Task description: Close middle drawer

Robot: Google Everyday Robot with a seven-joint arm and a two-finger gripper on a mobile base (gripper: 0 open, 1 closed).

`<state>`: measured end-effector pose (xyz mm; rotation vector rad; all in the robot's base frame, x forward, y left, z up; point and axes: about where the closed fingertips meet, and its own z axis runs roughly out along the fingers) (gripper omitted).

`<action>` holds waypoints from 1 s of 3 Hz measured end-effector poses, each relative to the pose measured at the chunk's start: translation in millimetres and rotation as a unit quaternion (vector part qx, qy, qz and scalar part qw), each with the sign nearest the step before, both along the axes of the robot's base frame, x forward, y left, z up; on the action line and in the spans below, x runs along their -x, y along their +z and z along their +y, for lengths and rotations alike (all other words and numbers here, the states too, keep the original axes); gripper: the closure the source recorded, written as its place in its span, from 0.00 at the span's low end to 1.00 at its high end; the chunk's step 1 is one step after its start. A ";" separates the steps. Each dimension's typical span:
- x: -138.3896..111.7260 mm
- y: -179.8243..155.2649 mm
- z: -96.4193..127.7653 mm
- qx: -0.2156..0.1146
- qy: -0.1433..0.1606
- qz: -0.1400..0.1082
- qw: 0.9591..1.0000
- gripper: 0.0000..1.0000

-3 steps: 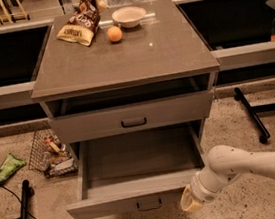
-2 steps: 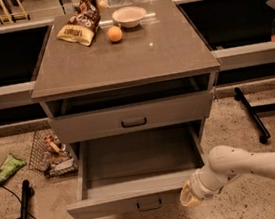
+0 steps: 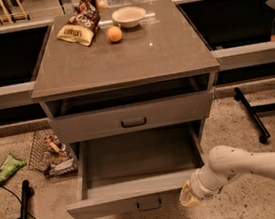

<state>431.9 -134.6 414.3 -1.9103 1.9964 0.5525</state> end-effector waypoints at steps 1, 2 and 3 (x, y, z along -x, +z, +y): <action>0.0 0.0 0.0 0.000 0.000 0.000 1.000 0.36; 0.0 0.0 0.0 0.000 0.000 0.000 1.000 0.13; 0.1 -0.1 0.0 0.000 0.000 0.000 1.000 0.00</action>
Offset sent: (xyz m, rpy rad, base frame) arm 0.0000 0.0000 0.0000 0.0000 0.0000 0.0000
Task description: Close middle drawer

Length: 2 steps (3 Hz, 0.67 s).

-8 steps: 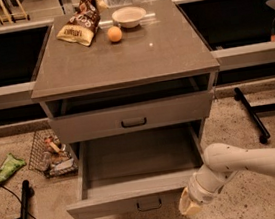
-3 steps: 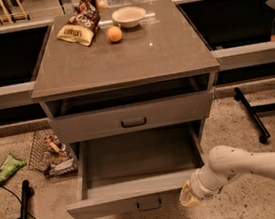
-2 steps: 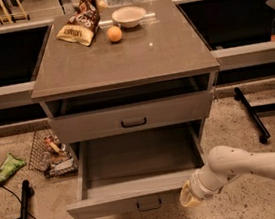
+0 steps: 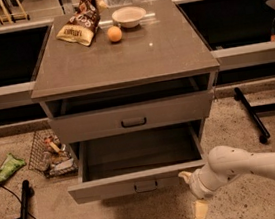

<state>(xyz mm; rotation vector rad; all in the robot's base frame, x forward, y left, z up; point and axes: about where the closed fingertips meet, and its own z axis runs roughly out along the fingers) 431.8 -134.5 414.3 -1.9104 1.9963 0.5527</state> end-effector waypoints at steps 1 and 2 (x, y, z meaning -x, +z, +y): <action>0.0 0.0 0.0 0.000 0.000 0.000 1.000 0.00; -1.7 -1.7 0.0 0.001 -0.001 0.000 1.000 0.14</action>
Offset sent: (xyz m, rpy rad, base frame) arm 0.0086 -0.0020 -0.0043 -0.0091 -0.0072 -0.0142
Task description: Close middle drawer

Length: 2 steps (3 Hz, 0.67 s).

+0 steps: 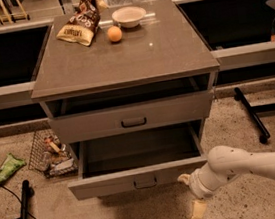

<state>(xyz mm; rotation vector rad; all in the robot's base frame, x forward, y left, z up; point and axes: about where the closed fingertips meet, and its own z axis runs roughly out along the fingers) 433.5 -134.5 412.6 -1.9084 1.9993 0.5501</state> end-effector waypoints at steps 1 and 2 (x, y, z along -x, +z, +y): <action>-18.2 -1.7 -3.9 -0.006 -0.006 -0.013 1.000 0.38; -43.7 -3.8 -9.4 -0.005 -0.013 -0.028 1.000 0.61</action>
Offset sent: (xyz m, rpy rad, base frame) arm 0.0778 -0.0186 -0.0031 0.0053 -0.0994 -0.0510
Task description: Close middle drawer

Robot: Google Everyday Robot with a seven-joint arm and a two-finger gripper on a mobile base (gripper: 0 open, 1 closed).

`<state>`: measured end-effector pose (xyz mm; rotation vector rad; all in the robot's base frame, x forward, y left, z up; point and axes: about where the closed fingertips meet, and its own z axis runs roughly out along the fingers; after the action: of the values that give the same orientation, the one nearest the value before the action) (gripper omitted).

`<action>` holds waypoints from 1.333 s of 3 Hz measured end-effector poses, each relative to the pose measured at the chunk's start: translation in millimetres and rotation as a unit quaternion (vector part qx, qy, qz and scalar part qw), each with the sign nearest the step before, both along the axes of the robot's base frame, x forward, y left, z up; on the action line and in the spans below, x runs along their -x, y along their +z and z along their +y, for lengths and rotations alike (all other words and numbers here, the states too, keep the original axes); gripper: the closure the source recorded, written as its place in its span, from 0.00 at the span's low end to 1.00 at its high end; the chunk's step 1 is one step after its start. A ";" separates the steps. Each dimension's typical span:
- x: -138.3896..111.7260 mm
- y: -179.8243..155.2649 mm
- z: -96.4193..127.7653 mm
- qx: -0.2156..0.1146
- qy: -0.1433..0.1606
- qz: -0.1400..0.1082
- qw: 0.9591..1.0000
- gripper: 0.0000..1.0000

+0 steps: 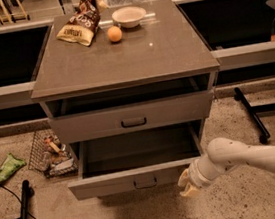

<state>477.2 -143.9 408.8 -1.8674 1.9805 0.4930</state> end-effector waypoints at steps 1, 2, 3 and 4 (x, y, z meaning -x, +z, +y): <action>-23.4 1.9 -2.9 0.006 -0.011 -0.018 1.000 0.84; -23.7 1.9 -2.8 0.006 -0.011 -0.018 1.000 0.80; -23.6 1.6 -2.6 0.006 -0.011 -0.018 1.000 0.57; -32.2 -2.7 1.3 0.001 -0.001 -0.014 1.000 0.34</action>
Offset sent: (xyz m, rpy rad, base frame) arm 0.0212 -0.0027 0.0017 -0.0111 -0.0321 -0.0203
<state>509.4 -142.6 406.2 -1.8626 1.9660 0.4601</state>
